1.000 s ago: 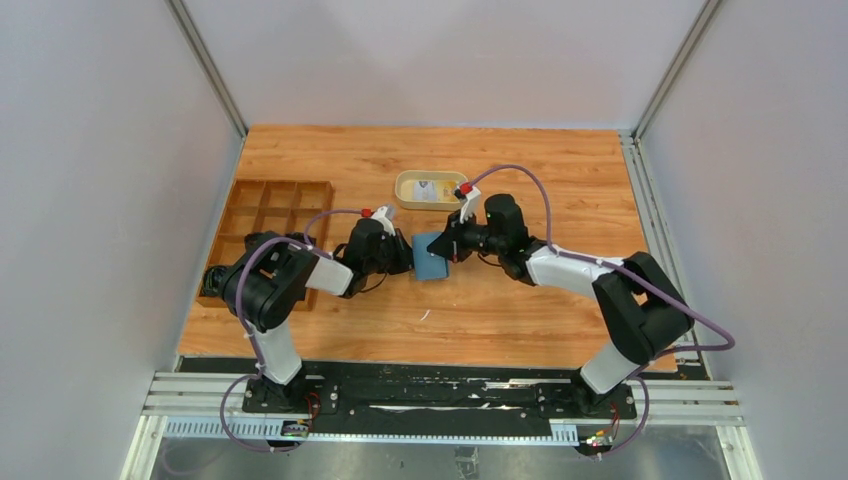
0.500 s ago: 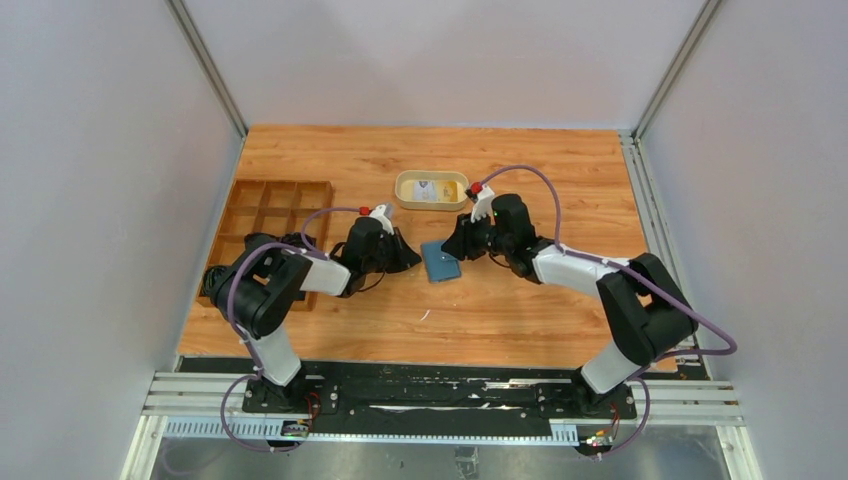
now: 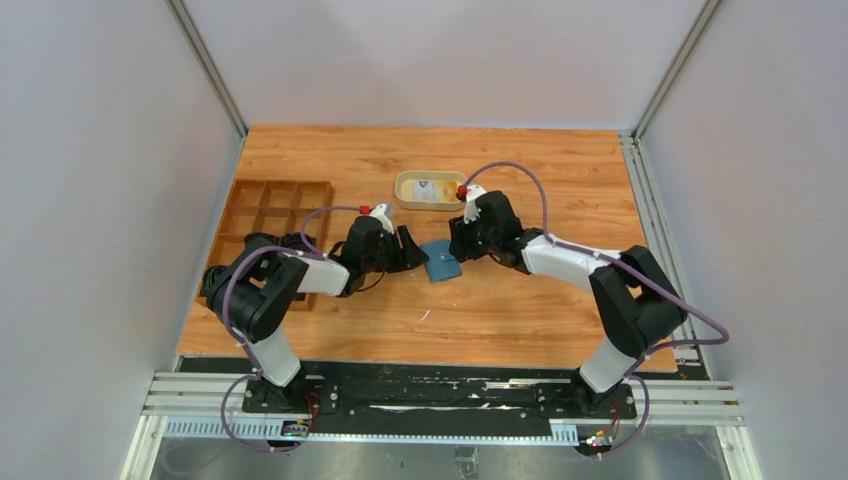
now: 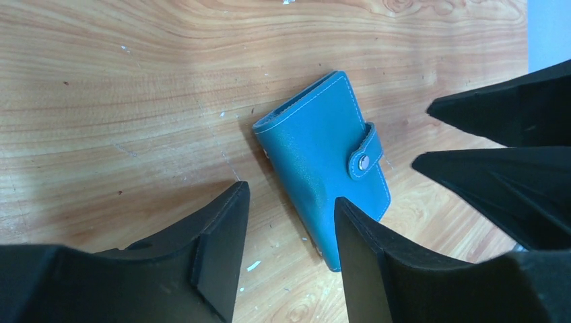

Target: Take the credit cards out of the card holder

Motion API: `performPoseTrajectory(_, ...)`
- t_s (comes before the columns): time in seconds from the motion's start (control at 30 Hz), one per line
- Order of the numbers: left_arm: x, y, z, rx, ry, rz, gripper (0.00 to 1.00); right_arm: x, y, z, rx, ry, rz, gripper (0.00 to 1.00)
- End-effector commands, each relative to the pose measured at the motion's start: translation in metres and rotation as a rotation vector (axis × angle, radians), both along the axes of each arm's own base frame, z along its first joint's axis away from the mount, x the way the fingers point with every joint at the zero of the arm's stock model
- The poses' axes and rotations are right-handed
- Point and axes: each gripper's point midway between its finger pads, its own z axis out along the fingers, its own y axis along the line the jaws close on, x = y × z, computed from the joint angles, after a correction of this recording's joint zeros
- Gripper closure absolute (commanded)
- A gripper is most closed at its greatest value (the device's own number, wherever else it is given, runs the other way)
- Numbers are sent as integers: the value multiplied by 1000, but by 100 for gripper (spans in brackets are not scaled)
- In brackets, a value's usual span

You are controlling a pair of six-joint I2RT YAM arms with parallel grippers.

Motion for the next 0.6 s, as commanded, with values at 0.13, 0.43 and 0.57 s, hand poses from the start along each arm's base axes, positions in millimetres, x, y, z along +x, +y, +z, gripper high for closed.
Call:
performPoseTrajectory(0.13,0,-2,5,-3,-4,3,44,2,19,-23,-56,55,-24,47)
performPoseTrajectory(0.43,1,-1,-9,29,12,7,47,3,34,-31,-30,94,-58,47)
performPoseTrajectory(0.57,2,-2,-15,40,20,7,52,1,39,-32,-16,102,-49,47)
